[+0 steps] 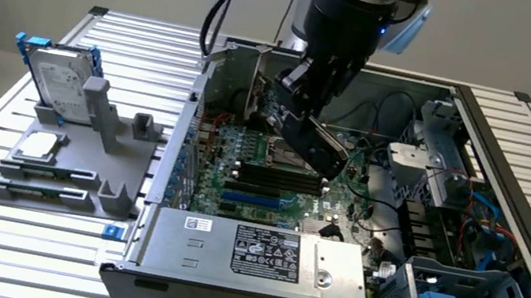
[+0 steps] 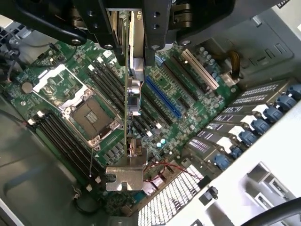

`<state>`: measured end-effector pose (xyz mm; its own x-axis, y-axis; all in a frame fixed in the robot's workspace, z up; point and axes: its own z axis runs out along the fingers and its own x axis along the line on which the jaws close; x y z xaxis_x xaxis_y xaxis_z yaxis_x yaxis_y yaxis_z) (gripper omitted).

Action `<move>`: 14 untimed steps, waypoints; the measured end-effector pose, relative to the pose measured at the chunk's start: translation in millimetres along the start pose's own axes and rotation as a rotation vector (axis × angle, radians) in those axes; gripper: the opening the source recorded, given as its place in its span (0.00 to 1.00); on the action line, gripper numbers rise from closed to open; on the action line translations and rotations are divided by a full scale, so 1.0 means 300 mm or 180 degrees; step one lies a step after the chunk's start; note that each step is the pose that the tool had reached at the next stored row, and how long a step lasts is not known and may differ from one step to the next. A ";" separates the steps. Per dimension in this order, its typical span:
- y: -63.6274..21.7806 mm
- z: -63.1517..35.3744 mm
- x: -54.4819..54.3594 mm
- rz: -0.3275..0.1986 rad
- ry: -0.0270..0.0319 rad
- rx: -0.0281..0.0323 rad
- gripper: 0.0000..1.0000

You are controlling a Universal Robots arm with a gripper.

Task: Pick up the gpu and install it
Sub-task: 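Insert the gpu into the slot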

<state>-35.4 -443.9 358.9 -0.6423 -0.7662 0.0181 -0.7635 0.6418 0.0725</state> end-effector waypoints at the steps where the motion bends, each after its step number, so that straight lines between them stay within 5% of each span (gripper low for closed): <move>1: 0.000 0.001 0.000 -0.0058 0.0001 0.0004 0.27; 14: -0.002 0.024 0.000 -0.0809 0.0022 0.0033 0.27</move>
<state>-35.4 -443.8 351.8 -0.4294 -0.9031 0.0073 -0.9010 0.4289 0.0653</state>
